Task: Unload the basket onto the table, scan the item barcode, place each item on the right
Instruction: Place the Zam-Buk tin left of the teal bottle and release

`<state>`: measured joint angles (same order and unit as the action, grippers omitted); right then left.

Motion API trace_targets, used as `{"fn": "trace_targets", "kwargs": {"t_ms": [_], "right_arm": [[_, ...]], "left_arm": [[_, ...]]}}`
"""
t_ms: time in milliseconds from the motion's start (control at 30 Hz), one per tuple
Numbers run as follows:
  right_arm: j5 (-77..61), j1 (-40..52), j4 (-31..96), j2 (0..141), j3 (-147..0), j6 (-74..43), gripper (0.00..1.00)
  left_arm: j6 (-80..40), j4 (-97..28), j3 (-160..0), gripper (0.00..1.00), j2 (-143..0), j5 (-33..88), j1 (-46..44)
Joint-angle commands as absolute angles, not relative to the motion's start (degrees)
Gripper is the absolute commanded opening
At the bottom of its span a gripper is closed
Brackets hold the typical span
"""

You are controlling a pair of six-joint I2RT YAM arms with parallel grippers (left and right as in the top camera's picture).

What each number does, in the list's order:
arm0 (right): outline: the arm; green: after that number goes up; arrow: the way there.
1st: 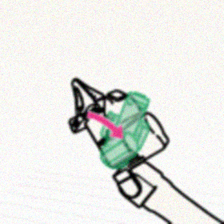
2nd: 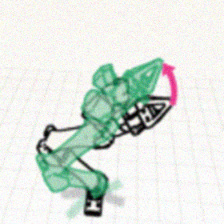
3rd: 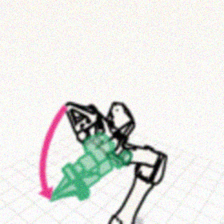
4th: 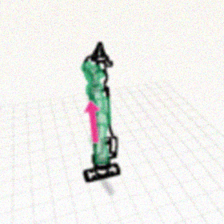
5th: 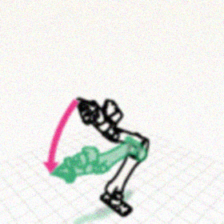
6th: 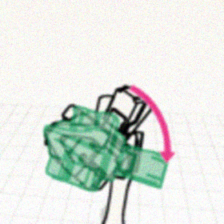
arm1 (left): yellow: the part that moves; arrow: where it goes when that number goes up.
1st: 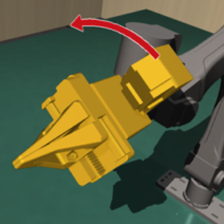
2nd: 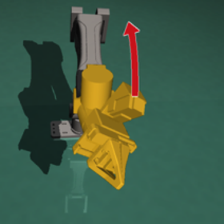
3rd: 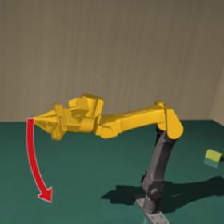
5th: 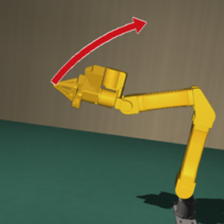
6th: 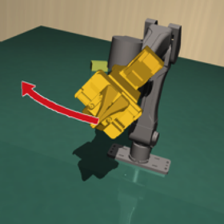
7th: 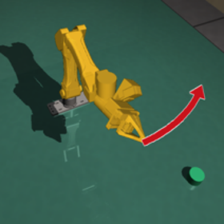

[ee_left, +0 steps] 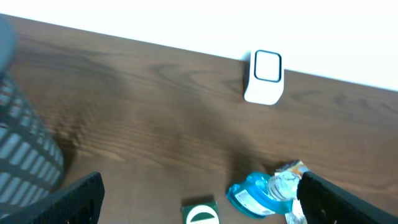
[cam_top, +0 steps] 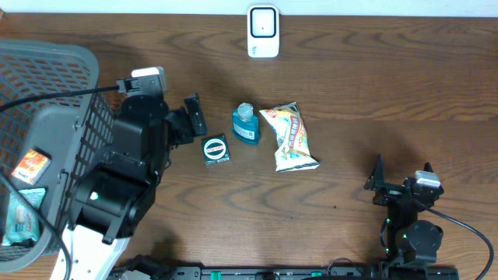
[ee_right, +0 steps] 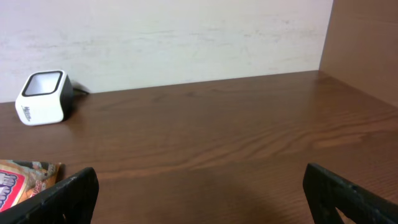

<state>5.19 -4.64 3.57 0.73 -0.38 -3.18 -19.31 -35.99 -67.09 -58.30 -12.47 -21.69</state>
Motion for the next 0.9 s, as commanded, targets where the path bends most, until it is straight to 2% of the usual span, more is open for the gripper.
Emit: {"fn": "trace_targets", "kwargs": {"t_ms": [0,600,867], "right_arm": [[5.7,-4.8,3.7,0.5,-0.3,-2.5,0.99],[5.7,-4.8,3.7,0.5,-0.3,-2.5,0.99],[5.7,-4.8,3.7,0.5,-0.3,-2.5,0.99]], "left_arm": [[-19.2,-36.0,-67.0,0.98,-57.6,-18.1,-21.6],[-19.9,-39.6,-67.0,0.98,-57.6,-20.5,-21.6],[-19.8,-37.5,-67.0,0.98,-57.5,-20.5,-21.6]]}}
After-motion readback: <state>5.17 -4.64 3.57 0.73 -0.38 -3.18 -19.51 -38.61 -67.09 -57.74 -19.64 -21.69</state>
